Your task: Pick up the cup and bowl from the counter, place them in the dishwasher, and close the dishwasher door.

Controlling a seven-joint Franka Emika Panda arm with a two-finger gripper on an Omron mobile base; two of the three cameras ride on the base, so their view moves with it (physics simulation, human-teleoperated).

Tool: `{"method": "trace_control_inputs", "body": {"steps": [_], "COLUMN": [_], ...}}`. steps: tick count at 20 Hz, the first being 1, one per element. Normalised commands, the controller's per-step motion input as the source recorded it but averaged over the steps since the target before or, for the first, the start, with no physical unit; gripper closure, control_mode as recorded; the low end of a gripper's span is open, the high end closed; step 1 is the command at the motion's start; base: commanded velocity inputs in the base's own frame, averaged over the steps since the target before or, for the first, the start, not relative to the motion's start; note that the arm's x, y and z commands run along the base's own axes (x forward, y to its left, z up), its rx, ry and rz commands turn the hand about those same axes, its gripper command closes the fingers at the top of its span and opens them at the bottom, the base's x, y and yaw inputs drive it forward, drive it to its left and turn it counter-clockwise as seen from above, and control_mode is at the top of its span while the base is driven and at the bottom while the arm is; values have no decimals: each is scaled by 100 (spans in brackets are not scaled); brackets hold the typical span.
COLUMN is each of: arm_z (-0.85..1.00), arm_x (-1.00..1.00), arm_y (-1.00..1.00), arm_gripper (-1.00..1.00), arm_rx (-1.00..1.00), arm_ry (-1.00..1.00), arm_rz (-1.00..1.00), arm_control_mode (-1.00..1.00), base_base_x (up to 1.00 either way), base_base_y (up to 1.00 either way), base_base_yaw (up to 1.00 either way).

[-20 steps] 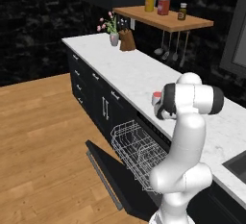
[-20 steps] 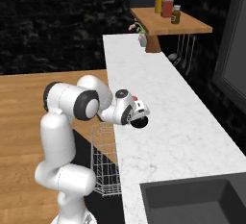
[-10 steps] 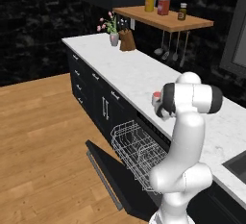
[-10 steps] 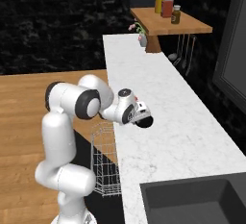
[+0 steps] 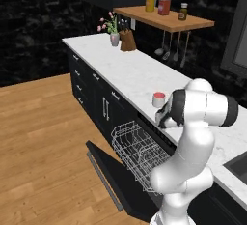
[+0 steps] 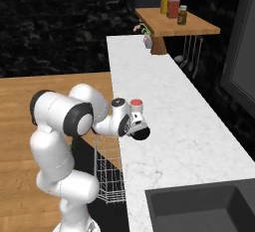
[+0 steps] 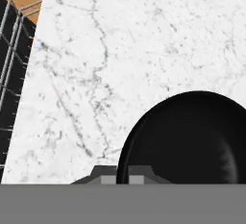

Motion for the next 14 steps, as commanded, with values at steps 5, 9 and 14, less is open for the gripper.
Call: {"method": "trace_control_inputs", "body": {"steps": [5,9,14], "arm_z": [19,13,0], "arm_x": [-67,-37,0], "arm_y": [100,100,99], "arm_gripper": [100,100,100], "arm_rx": [0,0,0], "arm_ry": [5,16,17], "arm_rz": [0,0,0], "arm_control_mode": [-100,-100,-100], "base_base_x": [0,0,0], "base_base_y": [0,0,0], "base_base_yaw": [0,0,0]}}
